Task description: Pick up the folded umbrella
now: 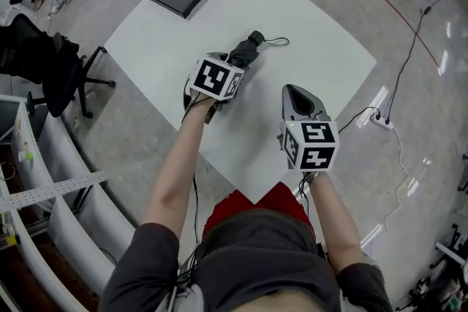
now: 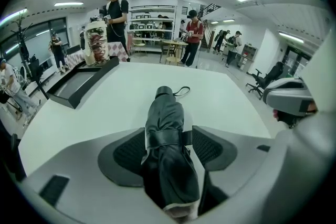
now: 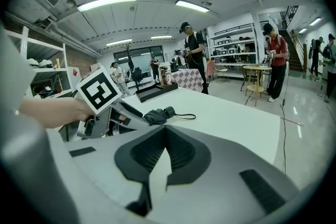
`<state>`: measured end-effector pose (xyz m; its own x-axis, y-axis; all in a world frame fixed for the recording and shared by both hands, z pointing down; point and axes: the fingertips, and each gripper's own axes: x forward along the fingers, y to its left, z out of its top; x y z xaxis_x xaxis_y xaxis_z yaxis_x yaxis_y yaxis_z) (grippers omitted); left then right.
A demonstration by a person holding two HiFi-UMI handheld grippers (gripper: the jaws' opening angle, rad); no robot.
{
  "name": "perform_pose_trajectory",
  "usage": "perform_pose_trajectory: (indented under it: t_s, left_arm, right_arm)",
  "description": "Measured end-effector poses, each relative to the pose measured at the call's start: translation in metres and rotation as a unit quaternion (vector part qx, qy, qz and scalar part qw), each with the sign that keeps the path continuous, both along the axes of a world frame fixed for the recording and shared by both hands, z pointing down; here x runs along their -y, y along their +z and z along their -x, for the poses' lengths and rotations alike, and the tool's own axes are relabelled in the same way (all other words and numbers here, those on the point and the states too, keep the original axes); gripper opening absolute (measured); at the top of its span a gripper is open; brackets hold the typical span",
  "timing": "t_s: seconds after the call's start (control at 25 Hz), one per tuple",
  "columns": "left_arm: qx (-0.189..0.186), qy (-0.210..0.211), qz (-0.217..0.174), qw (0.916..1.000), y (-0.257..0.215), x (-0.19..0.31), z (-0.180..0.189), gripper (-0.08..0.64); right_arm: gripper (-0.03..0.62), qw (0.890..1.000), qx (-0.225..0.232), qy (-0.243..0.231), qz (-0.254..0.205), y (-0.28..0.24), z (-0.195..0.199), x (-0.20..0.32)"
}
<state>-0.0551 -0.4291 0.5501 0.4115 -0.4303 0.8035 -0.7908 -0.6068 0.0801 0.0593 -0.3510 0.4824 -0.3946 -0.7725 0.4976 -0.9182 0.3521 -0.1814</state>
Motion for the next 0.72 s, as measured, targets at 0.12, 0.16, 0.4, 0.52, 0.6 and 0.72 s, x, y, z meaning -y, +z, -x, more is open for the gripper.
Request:
perform_pose_trajectory:
  t_s: [0.12,0.16,0.4,0.52,0.6,0.72]
  left_arm:
    - [0.009,0.002,0.010,0.9999,0.006,0.001,-0.001,0.272]
    - [0.013,0.004,0.013,0.9998,0.009,0.002,-0.002,0.273]
    - [0.027,0.007,0.042,0.9987,0.018,0.005,-0.001,0.273]
    - [0.035,0.013,0.049,0.9981,0.023,0.007,0.000,0.273]
    - [0.035,0.016,0.051,0.9979,0.024,0.007,0.000,0.273]
    - [0.033,0.017,0.057,0.9977,0.025,0.009,0.000,0.273]
  right_arm:
    - [0.018,1.000,-0.002,-0.003,0.001,0.001,-0.001,0.002]
    - [0.018,1.000,-0.002,-0.003,0.002,0.002,-0.002,0.003]
    - [0.018,1.000,-0.005,-0.006,0.004,0.005,-0.001,0.008]
    - [0.018,1.000,-0.006,-0.009,0.005,0.005,0.002,0.011]
    - [0.018,1.000,-0.008,-0.011,0.005,0.005,0.003,0.011]
    - [0.018,1.000,-0.008,-0.010,0.006,0.005,0.002,0.013]
